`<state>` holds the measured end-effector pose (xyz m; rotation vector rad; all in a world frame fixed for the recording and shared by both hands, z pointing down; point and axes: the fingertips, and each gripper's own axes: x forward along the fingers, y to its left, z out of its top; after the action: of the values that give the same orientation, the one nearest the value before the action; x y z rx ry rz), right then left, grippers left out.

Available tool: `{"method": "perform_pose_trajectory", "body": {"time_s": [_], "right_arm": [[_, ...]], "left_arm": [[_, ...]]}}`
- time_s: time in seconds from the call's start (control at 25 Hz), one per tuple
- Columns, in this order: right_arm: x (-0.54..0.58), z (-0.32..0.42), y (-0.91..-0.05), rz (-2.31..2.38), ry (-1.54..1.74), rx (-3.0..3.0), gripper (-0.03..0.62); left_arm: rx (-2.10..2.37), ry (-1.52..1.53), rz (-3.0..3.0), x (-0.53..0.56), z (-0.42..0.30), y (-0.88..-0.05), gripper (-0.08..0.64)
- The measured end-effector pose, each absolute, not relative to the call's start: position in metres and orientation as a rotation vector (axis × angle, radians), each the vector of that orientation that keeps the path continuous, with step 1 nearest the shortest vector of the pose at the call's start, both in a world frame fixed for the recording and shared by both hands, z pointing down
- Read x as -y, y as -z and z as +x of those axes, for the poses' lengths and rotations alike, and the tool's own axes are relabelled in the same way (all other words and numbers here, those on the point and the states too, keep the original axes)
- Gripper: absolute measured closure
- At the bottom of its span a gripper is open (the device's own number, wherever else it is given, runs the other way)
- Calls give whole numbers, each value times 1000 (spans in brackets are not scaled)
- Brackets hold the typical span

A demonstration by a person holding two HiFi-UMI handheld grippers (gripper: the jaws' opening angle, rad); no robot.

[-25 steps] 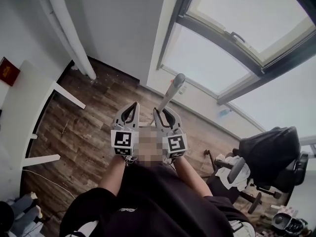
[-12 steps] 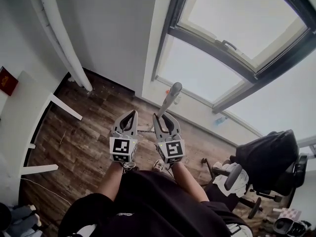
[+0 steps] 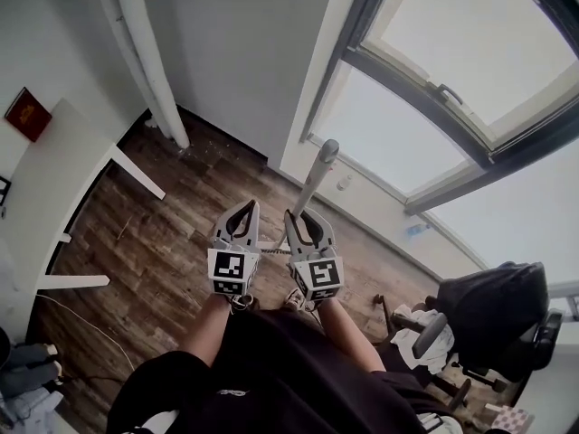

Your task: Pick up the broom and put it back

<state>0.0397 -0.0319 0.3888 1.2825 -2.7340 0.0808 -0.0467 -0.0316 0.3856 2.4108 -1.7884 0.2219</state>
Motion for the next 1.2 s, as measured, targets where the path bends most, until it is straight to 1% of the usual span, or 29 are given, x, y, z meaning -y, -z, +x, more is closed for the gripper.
{"method": "perform_pose_trajectory", "body": {"time_s": [0.4, 0.68, 0.92, 1.08, 1.2], "right_arm": [[17, -31, -419, 1095, -137, 2761, 492], [27, -86, -441, 1094, -213, 2762, 492], [63, -96, -491, 1187, -371, 2676, 492], [67, -91, -523, 1230, -434, 2626, 492], [97, -94, -541, 1242, -410, 2630, 492]], "left_arm": [[1866, -231, 2265, -8, -111, -407, 560], [1932, -231, 2177, -34, -183, -415, 560], [1947, -206, 2120, -22, -219, -440, 560], [1902, -210, 2115, -20, -219, -469, 559], [1883, -260, 2120, 5, -219, -497, 560]]}}
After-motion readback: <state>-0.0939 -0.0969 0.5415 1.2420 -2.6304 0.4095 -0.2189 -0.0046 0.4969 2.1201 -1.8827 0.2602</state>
